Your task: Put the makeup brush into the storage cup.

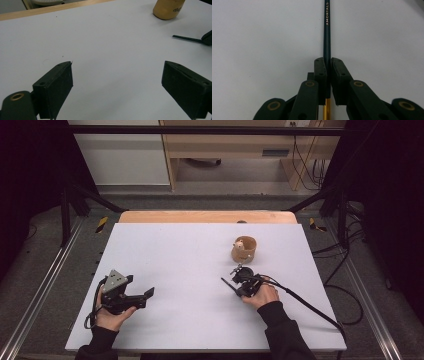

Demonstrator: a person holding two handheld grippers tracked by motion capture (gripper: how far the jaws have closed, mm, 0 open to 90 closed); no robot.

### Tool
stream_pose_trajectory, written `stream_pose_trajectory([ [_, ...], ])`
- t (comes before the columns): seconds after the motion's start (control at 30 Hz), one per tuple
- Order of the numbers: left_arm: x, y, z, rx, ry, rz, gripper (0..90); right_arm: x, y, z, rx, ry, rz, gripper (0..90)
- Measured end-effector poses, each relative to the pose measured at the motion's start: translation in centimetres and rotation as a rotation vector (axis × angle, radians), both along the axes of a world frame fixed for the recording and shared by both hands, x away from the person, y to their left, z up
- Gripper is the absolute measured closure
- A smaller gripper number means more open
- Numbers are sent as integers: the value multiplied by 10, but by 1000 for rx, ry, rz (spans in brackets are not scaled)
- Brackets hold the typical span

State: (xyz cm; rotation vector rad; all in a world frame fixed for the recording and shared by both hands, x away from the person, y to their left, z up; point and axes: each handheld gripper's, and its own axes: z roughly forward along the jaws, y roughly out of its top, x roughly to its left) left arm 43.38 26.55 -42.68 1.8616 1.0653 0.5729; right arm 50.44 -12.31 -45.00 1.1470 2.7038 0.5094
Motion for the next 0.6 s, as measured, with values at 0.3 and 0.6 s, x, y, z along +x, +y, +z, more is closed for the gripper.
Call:
stream_pose_trajectory([
  [0.3,0,-1,0,1,-1,-4,95,-6,-5,14,49,-48,19,832],
  [0.6,-1,-3,1,5,-3,-9,95,-13,-9,26,86,-79,44,831],
])
